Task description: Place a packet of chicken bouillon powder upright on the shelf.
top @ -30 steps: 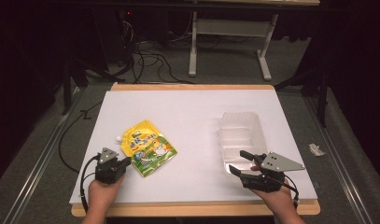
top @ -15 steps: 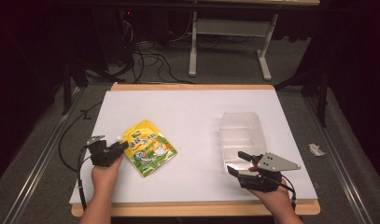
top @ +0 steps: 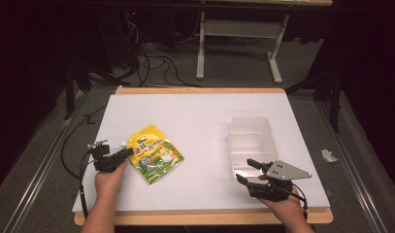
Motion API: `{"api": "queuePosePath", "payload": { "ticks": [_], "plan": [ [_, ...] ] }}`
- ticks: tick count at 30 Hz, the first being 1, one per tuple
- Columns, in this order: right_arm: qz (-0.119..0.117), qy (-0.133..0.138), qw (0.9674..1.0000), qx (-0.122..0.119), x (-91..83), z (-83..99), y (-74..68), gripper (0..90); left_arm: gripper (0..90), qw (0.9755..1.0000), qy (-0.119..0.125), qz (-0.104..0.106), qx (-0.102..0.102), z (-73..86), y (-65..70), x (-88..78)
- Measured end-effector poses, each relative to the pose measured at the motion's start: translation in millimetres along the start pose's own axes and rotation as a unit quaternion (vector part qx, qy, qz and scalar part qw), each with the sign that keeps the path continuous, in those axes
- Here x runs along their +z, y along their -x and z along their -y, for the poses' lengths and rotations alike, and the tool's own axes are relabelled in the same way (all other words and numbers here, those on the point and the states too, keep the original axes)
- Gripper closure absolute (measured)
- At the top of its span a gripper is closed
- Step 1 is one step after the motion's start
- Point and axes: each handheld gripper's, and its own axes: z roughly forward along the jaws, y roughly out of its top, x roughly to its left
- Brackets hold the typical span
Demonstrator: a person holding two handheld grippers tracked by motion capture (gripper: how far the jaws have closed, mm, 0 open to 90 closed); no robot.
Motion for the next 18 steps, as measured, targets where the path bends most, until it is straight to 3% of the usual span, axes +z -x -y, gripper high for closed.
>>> {"api": "queuePosePath", "payload": {
  "ticks": [3, 8, 16, 18],
  "plan": [
    [0.001, -0.001, 1.0000, -0.001, -0.1, 0.0, -0.2, 36.8, 69.5, 1.0000, -0.002, -0.002, 0.001, 0.7, 1.0, 0.1],
    [0.005, -0.001, 1.0000, 0.004, -1.1, 0.3, -0.2, 37.7, 88.5, 0.9997, -0.001, 0.000, 0.023, 2.4, 5.1, -0.8],
    [0.005, -0.001, 1.0000, 0.001, -0.8, 0.7, 1.0, 38.8, 90.0, 0.9981, 0.018, 0.013, 0.058, 4.3, 10.1, -4.6],
    [0.007, -0.005, 1.0000, 0.003, -0.4, 1.0, 0.3, 39.1, 90.0, 0.9980, 0.022, 0.014, 0.058, 4.2, 10.7, -5.7]
  ]
}}
